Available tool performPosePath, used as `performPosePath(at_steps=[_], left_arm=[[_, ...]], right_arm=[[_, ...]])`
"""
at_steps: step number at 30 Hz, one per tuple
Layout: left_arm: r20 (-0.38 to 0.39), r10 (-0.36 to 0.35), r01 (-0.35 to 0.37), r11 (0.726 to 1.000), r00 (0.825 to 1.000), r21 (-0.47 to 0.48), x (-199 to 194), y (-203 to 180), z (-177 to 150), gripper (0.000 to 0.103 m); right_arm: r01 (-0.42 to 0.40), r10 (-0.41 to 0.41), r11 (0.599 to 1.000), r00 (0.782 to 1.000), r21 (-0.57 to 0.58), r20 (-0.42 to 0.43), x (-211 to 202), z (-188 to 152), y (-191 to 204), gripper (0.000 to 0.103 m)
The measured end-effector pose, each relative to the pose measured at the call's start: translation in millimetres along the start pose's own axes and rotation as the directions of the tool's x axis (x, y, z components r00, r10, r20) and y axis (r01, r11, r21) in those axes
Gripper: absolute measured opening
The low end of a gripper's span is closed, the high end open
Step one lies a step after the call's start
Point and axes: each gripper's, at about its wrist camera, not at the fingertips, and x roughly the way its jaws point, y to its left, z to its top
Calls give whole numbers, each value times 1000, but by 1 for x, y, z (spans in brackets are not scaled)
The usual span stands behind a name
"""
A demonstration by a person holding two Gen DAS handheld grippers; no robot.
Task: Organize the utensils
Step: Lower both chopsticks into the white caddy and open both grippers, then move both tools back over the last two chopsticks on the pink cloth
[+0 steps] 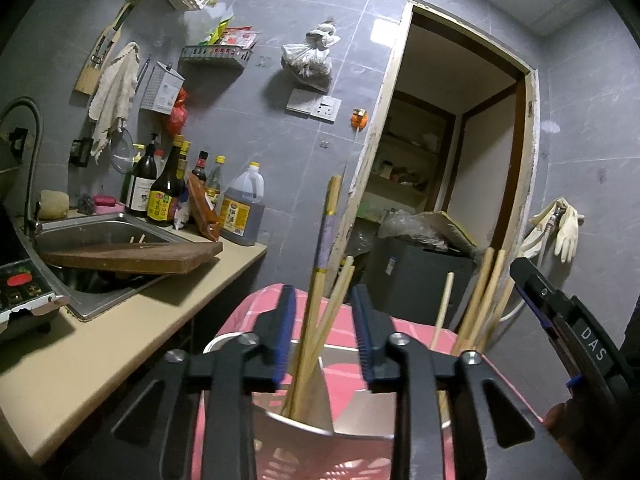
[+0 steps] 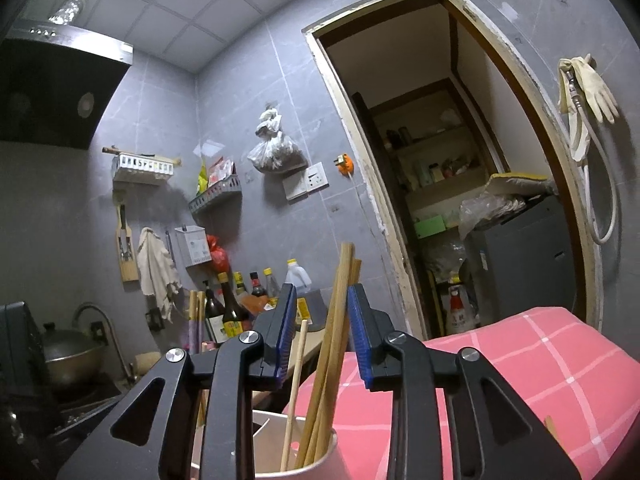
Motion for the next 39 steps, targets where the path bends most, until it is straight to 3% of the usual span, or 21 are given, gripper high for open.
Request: performPosePath(at_steps=[4,8,11,13,15,20,24,29,36,39], left_arm=[[-15,-4,5,1000,1000,31,-7,-11,4,37],[-33,-22,25,997,999,71,-15,-27,3,44],[-40,-31,34,995,999,96,-20,-38,1,55],[-46,-47,51,994,998,101,-24,-45,0,63],[-53,-61,67,992,997,108,-27,-53,-1,75],[-91,-93,104,986,992,128,-31,-75,-10,84],[-119,-117,134,979,986,152,-32,-93,-20,89],[-171,-146,174,972,974,160,-30,-111,-34,94],[-244,-128,180,961,961,208,-18,-130,-63,95],[-280,-112,177,960,954,218,-12,-132,-77,95]], right_arm=[[11,-11,1000,1000,7,-10,-12,7,-5,49],[37,-36,999,999,3,-29,-29,14,-15,59],[53,-53,999,998,-11,-46,-43,20,-24,69],[71,-73,997,995,-31,-62,-56,25,-31,80],[85,-88,995,993,-47,-73,-67,28,-38,85],[124,-133,990,981,-69,-143,-95,36,-62,102],[150,-165,984,969,-93,-185,-116,46,-75,103],[196,-232,968,936,-155,-266,-128,51,-87,103],[234,-286,955,890,-183,-355,-128,24,-104,103],[260,-318,946,860,-193,-399,-122,11,-112,103]])
